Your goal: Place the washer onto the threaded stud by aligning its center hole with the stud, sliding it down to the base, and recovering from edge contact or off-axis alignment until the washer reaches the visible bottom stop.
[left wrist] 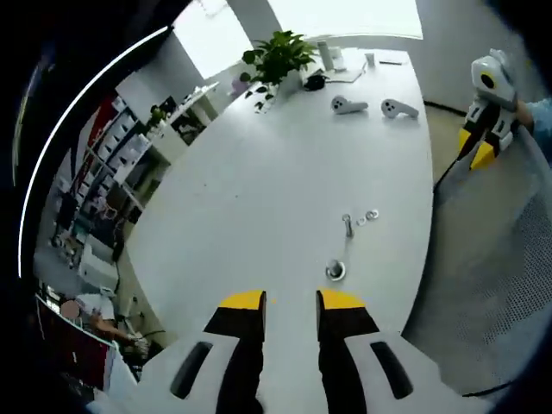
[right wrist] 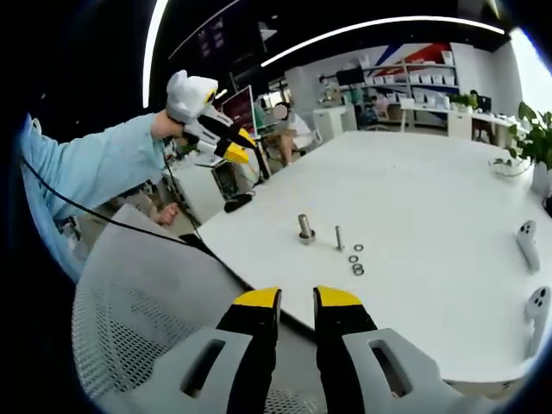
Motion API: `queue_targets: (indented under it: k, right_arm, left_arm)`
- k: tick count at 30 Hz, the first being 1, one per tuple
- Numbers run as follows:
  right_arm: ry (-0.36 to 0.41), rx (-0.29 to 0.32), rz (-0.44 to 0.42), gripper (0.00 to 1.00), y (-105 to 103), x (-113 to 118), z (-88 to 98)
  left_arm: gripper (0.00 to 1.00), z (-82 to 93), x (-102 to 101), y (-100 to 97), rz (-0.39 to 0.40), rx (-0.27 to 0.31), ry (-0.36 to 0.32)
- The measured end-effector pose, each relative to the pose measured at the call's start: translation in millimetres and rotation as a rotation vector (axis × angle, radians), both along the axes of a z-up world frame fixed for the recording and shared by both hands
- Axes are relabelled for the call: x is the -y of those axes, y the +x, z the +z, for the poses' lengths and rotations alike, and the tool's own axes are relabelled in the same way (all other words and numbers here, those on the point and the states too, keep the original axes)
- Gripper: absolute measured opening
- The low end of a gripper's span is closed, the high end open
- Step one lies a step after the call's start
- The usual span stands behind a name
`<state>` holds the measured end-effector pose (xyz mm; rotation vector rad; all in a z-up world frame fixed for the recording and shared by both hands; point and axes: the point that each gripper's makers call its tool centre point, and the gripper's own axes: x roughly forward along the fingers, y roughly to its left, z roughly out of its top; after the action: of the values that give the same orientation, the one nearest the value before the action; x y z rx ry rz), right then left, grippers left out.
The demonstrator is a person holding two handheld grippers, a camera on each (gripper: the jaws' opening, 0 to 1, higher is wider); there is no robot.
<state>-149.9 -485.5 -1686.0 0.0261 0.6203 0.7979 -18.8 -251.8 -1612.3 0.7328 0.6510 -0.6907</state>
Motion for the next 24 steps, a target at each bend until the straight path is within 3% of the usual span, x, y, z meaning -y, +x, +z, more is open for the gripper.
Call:
queue_targets:
  k: [3,4,5,8,9,11,15,17,21,24]
  right_arm:
    - [-0.004,-0.006,0.002,0.17,-1,0,-0.8]
    - [-0.011,-0.015,-0.002,0.18,-1,1,-2.4]
    - [-0.027,-0.041,-0.004,0.18,-3,2,-6.5]
    - [-0.026,-0.044,-0.003,0.18,-3,2,-6.9]
    - [-0.022,-0.042,-0.006,0.18,-3,2,-6.4]
    - [-0.024,-0.045,-0.002,0.18,-4,2,-6.8]
    - [-0.03,-0.053,0.006,0.18,-5,2,-8.0]
    - [-0.031,-0.057,0.007,0.18,-6,2,-8.5]
    - [-0.034,-0.063,0.006,0.18,-6,2,-9.5]
    - [-0.033,-0.064,0.006,0.18,-6,2,-9.5]
  left_arm:
    - [0.18,28.2,-18,-14.9,0.11,0.057,-0.127]
    - [0.08,30.5,-23,-22.7,0.138,0.039,-0.153]
    - [0.0,36.1,-30,-29.4,0.149,0.057,-0.159]
    - [0.06,50.2,-39,-39.4,0.179,0.151,-0.201]
    - [0.08,53.7,-40,-46.8,0.209,0.159,-0.26]
    - [0.08,53.1,-38,-59.8,0.229,0.15,-0.326]
    - [0.08,48.4,-45,-78.1,0.254,0.186,-0.324]
    - [0.09,47.1,-46,-86.7,0.293,0.189,-0.389]
    - [0.1,41.9,-54,-100.0,0.335,0.198,-0.43]
    - [0.14,41.3,-56,-106.5,0.373,0.213,-0.518]
